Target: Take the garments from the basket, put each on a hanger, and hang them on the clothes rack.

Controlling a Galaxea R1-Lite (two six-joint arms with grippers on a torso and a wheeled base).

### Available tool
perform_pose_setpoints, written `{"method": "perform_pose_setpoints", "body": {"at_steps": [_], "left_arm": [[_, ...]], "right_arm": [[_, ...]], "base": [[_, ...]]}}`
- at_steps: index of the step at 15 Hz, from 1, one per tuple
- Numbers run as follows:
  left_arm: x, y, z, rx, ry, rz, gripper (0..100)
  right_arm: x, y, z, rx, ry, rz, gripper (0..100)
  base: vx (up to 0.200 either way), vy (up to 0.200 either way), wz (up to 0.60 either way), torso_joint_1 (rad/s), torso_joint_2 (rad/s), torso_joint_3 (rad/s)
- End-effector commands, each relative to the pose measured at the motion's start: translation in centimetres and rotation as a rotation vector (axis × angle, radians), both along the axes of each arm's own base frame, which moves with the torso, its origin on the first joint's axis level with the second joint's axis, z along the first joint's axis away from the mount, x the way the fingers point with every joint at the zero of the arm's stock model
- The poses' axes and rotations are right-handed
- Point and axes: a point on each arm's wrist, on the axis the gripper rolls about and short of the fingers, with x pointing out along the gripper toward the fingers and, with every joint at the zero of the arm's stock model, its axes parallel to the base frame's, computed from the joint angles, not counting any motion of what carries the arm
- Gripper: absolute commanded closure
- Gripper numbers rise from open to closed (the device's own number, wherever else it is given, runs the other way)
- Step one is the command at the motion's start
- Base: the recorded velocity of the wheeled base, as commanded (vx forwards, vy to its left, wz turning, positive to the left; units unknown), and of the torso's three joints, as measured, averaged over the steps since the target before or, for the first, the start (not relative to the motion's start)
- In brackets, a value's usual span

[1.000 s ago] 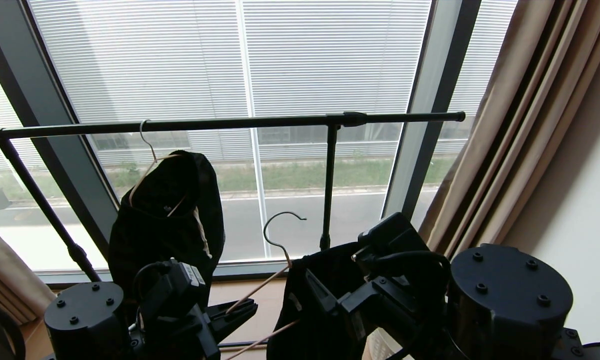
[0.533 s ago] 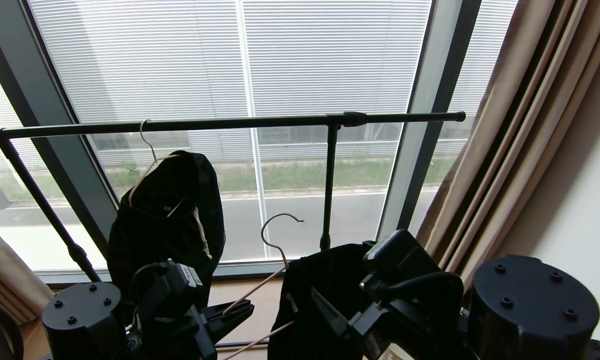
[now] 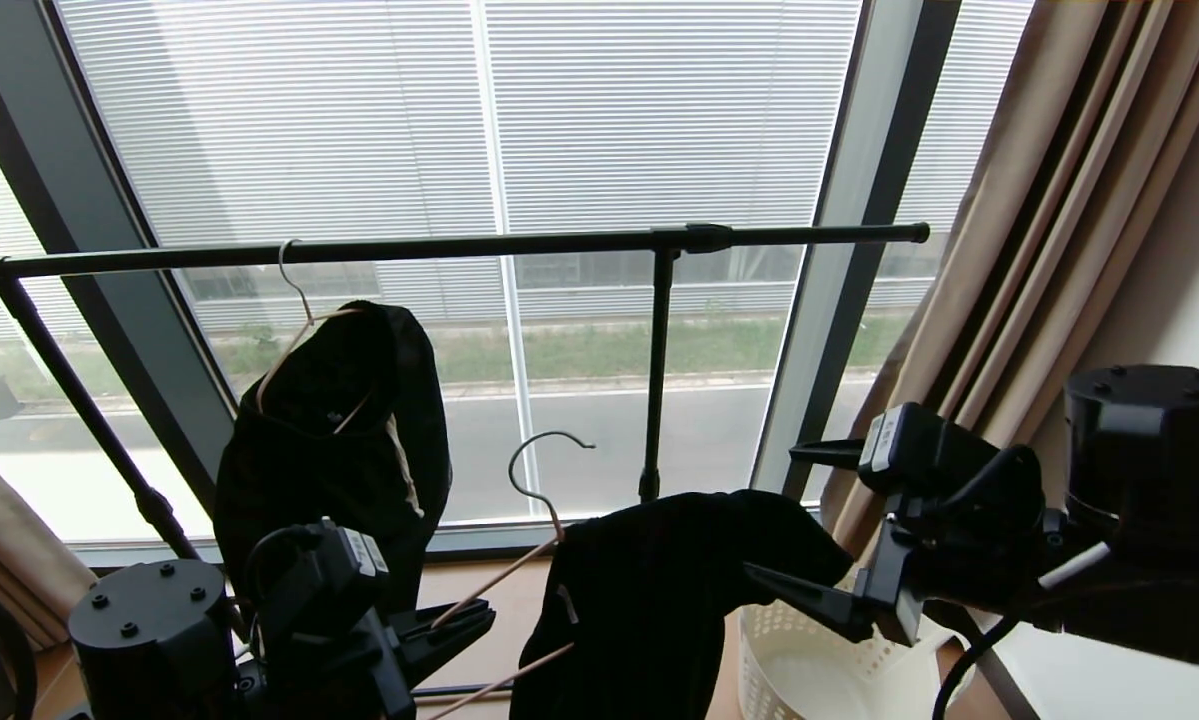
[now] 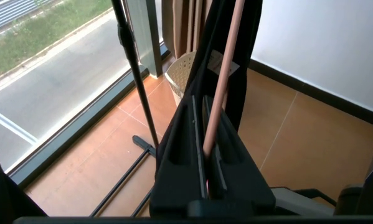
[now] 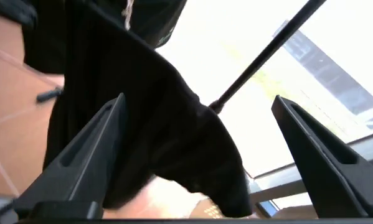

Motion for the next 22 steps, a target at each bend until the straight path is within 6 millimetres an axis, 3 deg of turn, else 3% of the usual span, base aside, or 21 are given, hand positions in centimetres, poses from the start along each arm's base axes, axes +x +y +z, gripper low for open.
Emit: {"method": "perform_pose_setpoints", "body": {"at_steps": [1, 4, 7, 13, 18, 22], "left_arm": [[-0.1, 0.0, 0.0, 0.000, 0.001, -0.003, 100], [-0.3, -0.3, 0.2, -0.004, -0.007, -0.021, 100], [-0.4, -0.5, 0.2, -0.004, -0.007, -0.033, 100], [-0.5, -0.6, 0.1, -0.002, -0.005, -0.036, 100], [-0.5, -0.6, 0.1, -0.004, -0.005, -0.036, 100], [-0.5, -0.6, 0.1, -0.004, -0.005, -0.038, 100]], "right_arm": [[3.9, -1.9, 3.7, -0.045, 0.046, 0.128, 0], [7.9, -1.5, 4.2, -0.225, 0.134, 0.308, 0], [9.7, 0.8, 4.6, -0.262, 0.246, 0.364, 0], [8.2, 2.9, 3.9, -0.296, 0.308, 0.444, 0], [8.8, 4.3, 2.0, -0.336, 0.353, 0.454, 0], [9.2, 5.2, 1.7, -0.357, 0.341, 0.454, 0]], "base": [[0.000, 0.000, 0.00, 0.000, 0.00, 0.000], [0.000, 0.000, 0.00, 0.000, 0.00, 0.000], [0.000, 0.000, 0.00, 0.000, 0.00, 0.000], [0.000, 0.000, 0.00, 0.000, 0.00, 0.000], [0.000, 0.000, 0.00, 0.000, 0.00, 0.000], [0.000, 0.000, 0.00, 0.000, 0.00, 0.000]]}}
